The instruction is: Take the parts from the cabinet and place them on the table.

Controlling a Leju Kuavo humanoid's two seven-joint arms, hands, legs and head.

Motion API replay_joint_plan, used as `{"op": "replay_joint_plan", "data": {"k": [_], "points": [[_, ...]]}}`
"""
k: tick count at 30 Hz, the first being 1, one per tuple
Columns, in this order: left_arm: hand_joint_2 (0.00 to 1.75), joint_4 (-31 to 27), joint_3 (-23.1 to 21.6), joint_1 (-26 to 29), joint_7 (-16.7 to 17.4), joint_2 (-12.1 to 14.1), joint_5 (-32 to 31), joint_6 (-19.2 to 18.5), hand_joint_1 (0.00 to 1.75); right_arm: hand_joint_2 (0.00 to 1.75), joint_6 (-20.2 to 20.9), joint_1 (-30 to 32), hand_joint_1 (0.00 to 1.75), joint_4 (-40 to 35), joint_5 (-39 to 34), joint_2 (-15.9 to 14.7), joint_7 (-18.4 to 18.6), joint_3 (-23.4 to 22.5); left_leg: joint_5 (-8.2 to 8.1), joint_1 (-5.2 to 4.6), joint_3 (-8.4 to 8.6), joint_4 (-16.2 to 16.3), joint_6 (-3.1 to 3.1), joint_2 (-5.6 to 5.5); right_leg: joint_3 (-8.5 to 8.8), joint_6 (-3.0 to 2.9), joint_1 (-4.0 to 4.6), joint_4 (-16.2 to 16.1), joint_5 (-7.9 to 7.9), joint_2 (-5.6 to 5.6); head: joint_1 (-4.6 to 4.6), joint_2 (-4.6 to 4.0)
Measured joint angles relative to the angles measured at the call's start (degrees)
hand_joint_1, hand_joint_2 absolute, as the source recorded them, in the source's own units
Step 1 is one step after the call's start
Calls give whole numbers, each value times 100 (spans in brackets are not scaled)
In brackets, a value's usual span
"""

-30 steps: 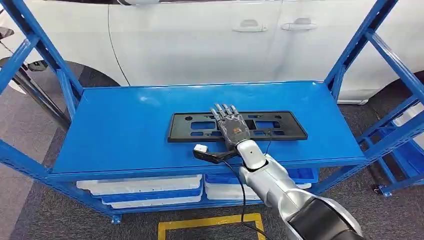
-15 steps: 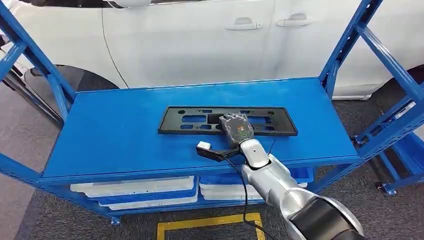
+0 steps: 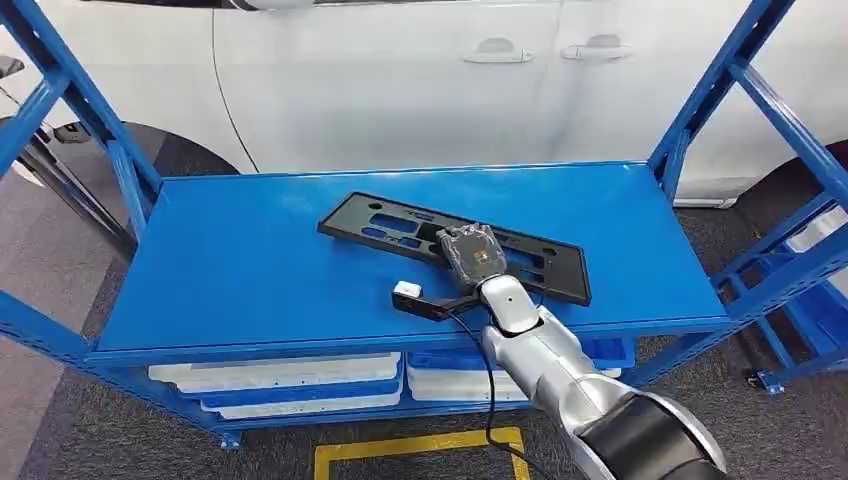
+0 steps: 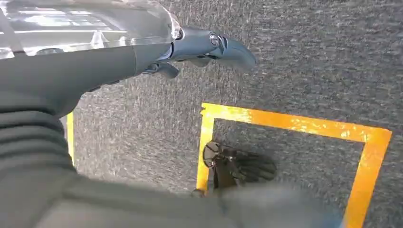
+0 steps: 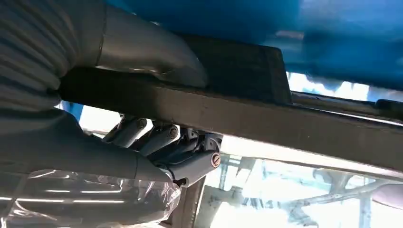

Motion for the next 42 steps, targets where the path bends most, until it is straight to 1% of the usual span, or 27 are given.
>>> {"op": "replay_joint_plan", "data": {"k": [1, 4, 5, 7, 8, 10, 11, 13, 14, 15, 16, 17, 19, 20, 23, 25, 26, 29, 30, 31, 32, 34, 35, 38, 39, 40, 42], "points": [[175, 0, 2, 3, -50, 0, 11, 0, 0, 175, -48, 5, 175, -2, -21, -2, -32, -22, -2, 1, 5, 3, -3, -4, 51, 1, -15, -151, 155, 0, 0, 0], [175, 0, 2, -4, -179, 0, 17, 37, 0, 175, -271, 4, 175, -177, -425, 0, -471, -158, -40, 2, 4, 47, -59, -20, 752, -66, -23, -1679, 909, -15, 0, 0], [175, 0, 2, -4, -238, 0, 22, 37, 0, 175, -299, 11, 175, -328, -843, 7, -849, -245, -50, -37, -24, 68, -95, -18, 795, -82, 13, -1780, 827, -20, -2, 0], [175, 0, 7, -6, -358, 2, 46, 20, 0, 175, -172, 99, 175, -811, -1778, 26, -1639, -478, -50, -22, -13, 57, -162, -12, 776, -126, 43, -1786, 843, 0, -2, 0], [175, 0, 20, -6, -465, 2, 85, -50, 0, 175, 133, 236, 175, -1273, -2528, 22, -2180, -605, -49, 1, 15, 32, -197, -11, 796, -159, 68, -1790, 832, 3, -2, 0], [175, 0, 70, 11, -644, 29, 151, -190, 0, 175, 832, 585, 175, -2491, -4242, -15, -3130, -802, -119, 36, 41, 72, -262, -7, 889, -253, 21, -1911, 878, -22, -2, 0], [175, 0, 92, 17, -715, 30, 157, -249, 0, 175, 1270, 806, 175, -3135, -5252, -17, -3404, -855, -311, 25, -42, 304, -273, -7, 917, -300, 24, -1938, 881, -23, -2, 0], [175, 0, 124, 9, -824, 59, 212, -365, 0, 175, 2080, 1301, 175, -4532, -6730, -77, -3626, -940, -796, 25, -444, 1197, -308, -11, 913, -318, 36, -1938, 873, -50, -2, 0], [175, 0, 138, 16, -850, 68, 216, -394, 0, 175, 2324, 1502, 175, -5163, -7091, -133, -3703, -979, -957, 25, -633, 1618, -324, -9, 903, -327, 45, -1935, 866, -69, -2, 0], [175, 0, 146, 27, -863, 68, 216, -411, 0, 175, 2400, 1620, 175, -5580, -7215, -162, -3702, -997, -969, 26, -713, 1813, -332, -8, 897, -328, 46, -1929, 866, -64, -2, 0], [175, 4, 151, 52, -863, 74, 219, -415, 0, 175, 2452, 1709, 175, -5976, -7267, -181, -3702, -1012, -846, 27, -663, 1729, -330, -7, 900, -329, 46, -1924, 864, -49, -2, 0], [175, 4, 155, 57, -868, 83, 221, -417, 0, 175, 2492, 1796, 175, -6287, -7322, -208, -3700, -1023, -620, 27, -490, 1389, -317, -7, 907, -322, 45, -1917, 860, -24, -2, 0], [175, 4, 175, 42, -907, 98, 227, -415, 0, 175, 2790, 1916, 175, -6774, -7727, -249, -3836, -1036, -133, 23, 27, 342, -258, -8, 927, -289, 47, -1890, 838, -3, -2, 0], [175, 7, 199, 38, -950, 114, 236, -413, 0, 175, 3329, 2026, 175, -7175, -8265, -264, -3862, -1064, -189, -15, 166, 61, -219, -15, 902, -257, 85, -1862, 821, 2, -2, 0], [175, 7, 245, 30, -1060, 114, 279, -422, 0, 175, 4676, 2297, 175, -8057, -9351, -267, -3927, -1099, -177, -41, 135, 31, -148, -32, 873, -174, 66, -1866, 839, 5, -2, 0], [175, 7, 256, 37, -1101, 109, 299, -424, 0, 175, 5075, 2485, 175, -8462, -9677, -269, -3952, -1078, -130, 20, 189, -44, -66, -20, 895, -102, 71, -1842, 791, 6, -2, 0], [175, 7, 260, 36, -1119, 109, 302, -413, 0, 175, 5209, 2568, 175, -8588, -9784, -271, -3952, -1040, -125, 19, 198, -50, -34, -16, 834, -83, 64, -1671, 651, -2, 0, 0], [175, 7, 273, 32, -1130, 111, 299, -385, 0, 175, 5455, 2829, 175, -8808, -9827, -302, -3947, -833, -128, 6, 185, -47, -9, -8, 204, -24, 22, -350, 17, -1, 0, 0], [175, 7, 280, 36, -1130, 111, 302, -385, 0, 175, 5480, 2904, 175, -8852, -9809, -315, -3938, -760, -113, 5, 177, -29, -6, 0, 64, -13, 14, -59, -54, -1, -2, 0], [175, 7, 284, 35, -1128, 111, 302, -385, 0, 175, 5506, 2946, 175, -8881, -9803, -326, -3932, -706, -114, 6, 172, -16, -6, 0, 74, -7, 3, -68, 16, -2, 0, 0], [175, 7, 286, 32, -1110, 109, 299, -372, 0, 175, 5528, 2965, 175, -8913, -9801, -343, -3917, -662, -115, 6, 168, -1, -9, -5, 221, -9, -14, -359, 212, -3, 0, 0], [175, 7, 286, 27, -1045, 109, 275, -354, 0, 175, 5554, 2966, 175, -9015, -9801, -369, -3914, -534, -129, 5, 167, 30, -30, -15, 777, -49, -22, -1409, 694, -5, 0, 0], [175, 7, 286, 26, -1027, 109, 264, -352, 0, 175, 5552, 2965, 175, -9071, -9801, -378, -3912, -459, -135, 5, 157, 40, -49, -16, 957, -78, -16, -1806, 690, -5, 0, 0], [175, 7, 286, 18, -975, 109, 247, -312, 0, 175, 5528, 2984, 175, -9198, -9752, -411, -3912, -297, -98, -15, 119, 30, -167, -22, 900, -133, 39, -1777, 777, 14, 0, 0], [175, 7, 286, 14, -953, 109, 245, -287, 0, 175, 5526, 2985, 175, -9221, -9746, -424, -3914, -249, -70, -17, 121, 6, -210, -21, 888, -176, 46, -1786, 800, 17, -2, 0], [175, 9, 284, 16, -931, 109, 249, -254, 0, 175, 5517, 2985, 175, -9235, -9746, -428, -3914, -223, -94, -20, 104, 27, -243, -24, 884, -237, -11, -1862, 859, 1, -2, 0], [175, 9, 286, 15, -909, 105, 267, -201, 0, 175, 5501, 2984, 175, -9237, -9746, -428, -3914, -166, -498, -1, -30, 400, -262, -18, 840, -319, -9, -1893, 926, -25, -2, 0]]}}
